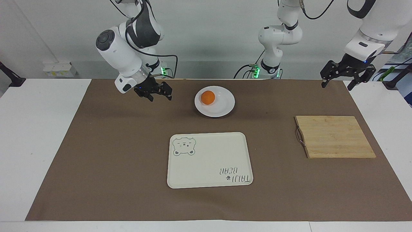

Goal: Place orange and plate with both arms
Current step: 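Withdraw the left gripper while the right gripper reaches the plate rim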

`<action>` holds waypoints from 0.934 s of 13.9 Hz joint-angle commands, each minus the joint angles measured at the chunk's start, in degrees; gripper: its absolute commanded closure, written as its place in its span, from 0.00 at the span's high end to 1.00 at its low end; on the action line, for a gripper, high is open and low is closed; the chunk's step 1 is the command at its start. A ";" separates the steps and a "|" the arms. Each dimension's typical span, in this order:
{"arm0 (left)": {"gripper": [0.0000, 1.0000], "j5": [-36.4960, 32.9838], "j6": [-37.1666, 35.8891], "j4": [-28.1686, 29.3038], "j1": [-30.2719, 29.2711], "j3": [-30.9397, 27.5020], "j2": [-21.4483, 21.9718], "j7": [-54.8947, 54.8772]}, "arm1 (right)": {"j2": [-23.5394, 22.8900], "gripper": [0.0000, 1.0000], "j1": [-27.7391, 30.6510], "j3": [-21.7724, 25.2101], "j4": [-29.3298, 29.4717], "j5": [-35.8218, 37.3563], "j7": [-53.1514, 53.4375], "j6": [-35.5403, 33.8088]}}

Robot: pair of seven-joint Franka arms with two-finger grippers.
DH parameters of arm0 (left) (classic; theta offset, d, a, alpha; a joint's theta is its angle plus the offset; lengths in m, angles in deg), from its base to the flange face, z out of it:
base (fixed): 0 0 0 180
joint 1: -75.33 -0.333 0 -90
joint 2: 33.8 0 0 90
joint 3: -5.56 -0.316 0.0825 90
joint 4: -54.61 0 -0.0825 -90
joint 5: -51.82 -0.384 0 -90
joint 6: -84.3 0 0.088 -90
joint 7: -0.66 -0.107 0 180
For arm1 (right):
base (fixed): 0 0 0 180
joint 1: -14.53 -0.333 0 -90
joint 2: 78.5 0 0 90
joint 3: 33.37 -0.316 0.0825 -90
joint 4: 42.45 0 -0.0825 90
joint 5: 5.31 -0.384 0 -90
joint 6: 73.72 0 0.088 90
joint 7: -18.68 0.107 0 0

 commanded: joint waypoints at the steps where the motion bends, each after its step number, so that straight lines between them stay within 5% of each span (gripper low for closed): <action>1: 1.00 -1.33 -1.72 -1.41 -0.60 -0.06 -0.21 -0.70 | 3.25 1.00 -2.77 0.04 -7.92 -7.24 -1.80 6.34; 4: 1.00 -1.15 -1.36 -0.70 -0.69 0.20 1.37 -0.43 | 4.65 1.00 -4.27 0.12 -11.26 -12.77 -4.51 7.06; 7: 1.00 -0.89 -1.45 -0.70 -0.25 0.29 1.37 -0.43 | 6.76 1.00 -4.88 0.12 -20.38 -27.61 -18.28 12.39; 13: 1.00 -0.89 -1.45 -0.70 -0.51 0.29 1.37 -0.43 | 5.89 1.00 -8.91 0.04 -29.19 -48.44 -35.16 17.50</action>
